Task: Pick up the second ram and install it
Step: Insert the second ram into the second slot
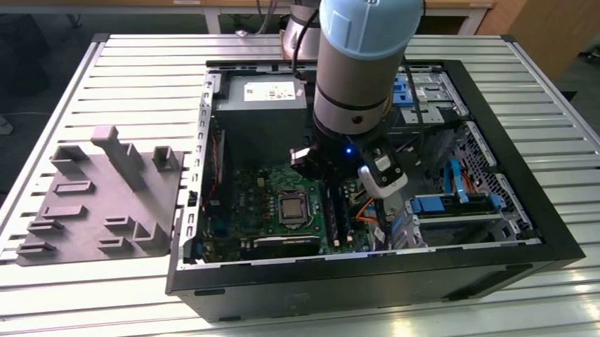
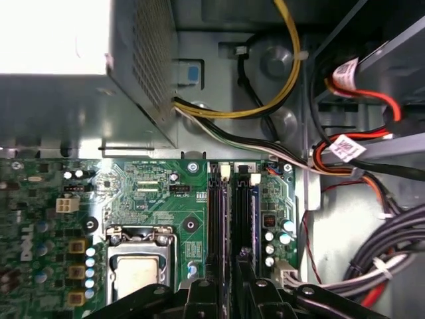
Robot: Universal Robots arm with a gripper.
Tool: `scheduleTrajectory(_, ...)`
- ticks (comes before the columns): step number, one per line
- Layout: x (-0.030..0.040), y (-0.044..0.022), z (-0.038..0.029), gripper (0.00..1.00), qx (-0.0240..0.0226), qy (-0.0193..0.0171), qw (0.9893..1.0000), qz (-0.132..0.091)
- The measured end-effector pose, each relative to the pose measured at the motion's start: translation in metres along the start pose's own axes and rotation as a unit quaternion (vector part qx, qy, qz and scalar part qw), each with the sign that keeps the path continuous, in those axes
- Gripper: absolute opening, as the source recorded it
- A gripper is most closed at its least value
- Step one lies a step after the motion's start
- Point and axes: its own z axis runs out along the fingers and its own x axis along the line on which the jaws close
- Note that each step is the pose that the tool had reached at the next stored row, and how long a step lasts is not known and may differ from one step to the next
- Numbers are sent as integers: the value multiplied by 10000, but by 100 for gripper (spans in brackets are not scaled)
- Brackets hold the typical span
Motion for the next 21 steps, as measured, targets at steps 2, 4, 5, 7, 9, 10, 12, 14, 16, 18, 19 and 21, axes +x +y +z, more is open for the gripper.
scheduleTrajectory(2,-4,10,-122,25,1,0,10000,-1)
scheduleTrajectory(4,-5,13,-157,25,4,0,10000,-1)
scheduleTrajectory(5,-5,13,-162,25,5,0,10000,-1)
scheduleTrajectory(7,-5,14,-162,25,4,0,10000,-1)
scheduleTrajectory(9,-5,13,-163,25,4,0,10000,-1)
scheduleTrajectory(10,-5,13,-163,25,5,0,10000,-1)
scheduleTrajectory(12,-5,13,-164,25,5,0,10000,0)
scheduleTrajectory(14,-5,13,-164,25,5,0,10000,0)
scheduleTrajectory(16,-5,14,-165,24,5,0,10000,-1)
scheduleTrajectory(18,-5,13,-165,17,5,0,10000,-1)
scheduleTrajectory(19,-5,13,-166,11,5,0,10000,0)
scheduleTrajectory(21,-5,14,-166,11,5,0,10000,-1)
